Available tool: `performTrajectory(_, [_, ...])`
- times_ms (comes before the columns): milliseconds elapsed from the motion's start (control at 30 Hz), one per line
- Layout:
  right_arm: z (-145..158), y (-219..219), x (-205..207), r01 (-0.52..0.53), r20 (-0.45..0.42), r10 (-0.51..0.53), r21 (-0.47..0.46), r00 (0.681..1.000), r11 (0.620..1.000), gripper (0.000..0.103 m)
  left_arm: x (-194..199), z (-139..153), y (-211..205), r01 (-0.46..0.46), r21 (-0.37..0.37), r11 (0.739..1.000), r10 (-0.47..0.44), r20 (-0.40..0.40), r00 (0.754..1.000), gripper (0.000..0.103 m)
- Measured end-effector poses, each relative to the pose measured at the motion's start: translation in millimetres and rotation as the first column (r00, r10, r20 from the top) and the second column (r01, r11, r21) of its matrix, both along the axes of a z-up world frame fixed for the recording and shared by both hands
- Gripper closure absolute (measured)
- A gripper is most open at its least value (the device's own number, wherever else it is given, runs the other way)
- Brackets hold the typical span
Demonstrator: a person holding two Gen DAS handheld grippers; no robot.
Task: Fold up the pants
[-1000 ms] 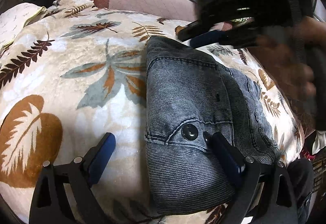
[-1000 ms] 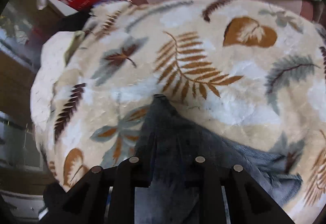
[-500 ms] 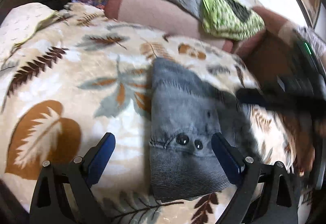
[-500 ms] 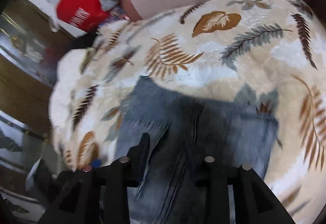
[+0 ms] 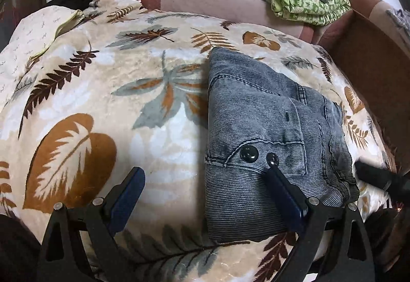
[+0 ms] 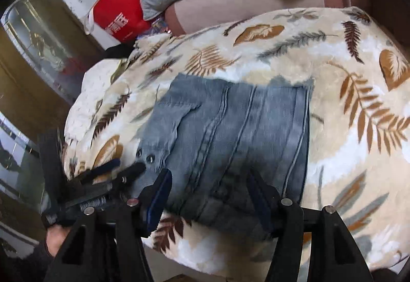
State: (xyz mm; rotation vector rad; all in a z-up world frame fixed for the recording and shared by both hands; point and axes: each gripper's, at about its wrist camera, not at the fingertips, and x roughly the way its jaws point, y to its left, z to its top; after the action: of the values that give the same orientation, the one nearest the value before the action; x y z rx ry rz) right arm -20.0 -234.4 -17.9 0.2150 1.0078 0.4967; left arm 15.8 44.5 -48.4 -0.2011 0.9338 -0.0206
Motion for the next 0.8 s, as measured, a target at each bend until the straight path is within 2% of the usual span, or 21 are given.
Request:
performTrajectory(67, [-33, 6, 1, -0.017, -0.059, 0.011, -0.106, 0.998, 0.994, 0.037, 1, -2, -2, 0.007, -0.006, 1.000, -0.007, -0.013, 1.000, 0.008])
performTrajectory(100, [-39, 5, -1, -0.021, -0.037, 0.017, -0.110, 0.999, 0.994, 0.036, 1, -1, -3, 0.002, 0.000, 1.000, -0.002, -0.015, 1.000, 0.008])
performTrajectory(133, [-34, 6, -5, -0.017, 0.004, 0.017, -0.115, 1.000, 0.993, 0.036, 1, 0, -4, 0.000, 0.013, 1.000, 0.000, -0.007, 1.000, 0.008])
performTrajectory(200, [-27, 7, -4, -0.009, 0.002, 0.009, -0.122, 1.000, 0.993, 0.037, 0, 2, -5, 0.003, 0.029, 1.000, -0.003, -0.005, 1.000, 0.008])
performTrajectory(333, [-9, 0, -13, 0.019, 0.067, -0.014, -0.080, 0.998, 0.997, 0.037, 0, 1, -3, 0.001, 0.023, 1.000, -0.001, -0.008, 1.000, 0.008])
performTrajectory(367, [-11, -1, -14, 0.018, 0.070, -0.012, -0.081, 0.997, 0.997, 0.036, 0, 0, -3, 0.000, 0.023, 1.000, 0.000, -0.008, 1.000, 0.008])
performTrajectory(433, [-32, 0, -5, 0.003, 0.005, -0.002, -0.110, 1.000, 0.994, 0.033, 1, 0, -4, 0.008, 0.015, 1.000, -0.008, -0.012, 1.000, 0.008])
performTrajectory(467, [-36, -3, -5, 0.008, 0.012, -0.007, -0.091, 1.000, 0.996, 0.033, 0, 0, -4, 0.004, 0.017, 1.000, -0.004, -0.008, 1.000, 0.008])
performTrajectory(567, [-20, -7, -6, 0.029, 0.034, -0.027, -0.045, 0.999, 0.999, 0.033, -5, 8, 2, 0.002, -0.007, 1.000, -0.001, 0.023, 1.000, 0.008])
performTrajectory(633, [-13, -21, -5, 0.069, 0.044, -0.070, 0.035, 0.997, 0.997, 0.033, -9, 16, 9, -0.006, -0.032, 0.999, 0.008, 0.066, 0.998, 0.008])
performTrajectory(733, [-16, -49, -1, 0.185, 0.023, -0.189, 0.110, 0.982, 0.976, 0.033, -11, 22, 23, -0.033, -0.056, 0.998, 0.039, 0.105, 0.994, 0.008])
performTrajectory(800, [-21, -70, 2, 0.269, -0.016, -0.270, 0.159, 0.963, 0.950, 0.033, -8, 17, 34, -0.051, -0.084, 0.995, 0.057, 0.075, 0.996, 0.008])
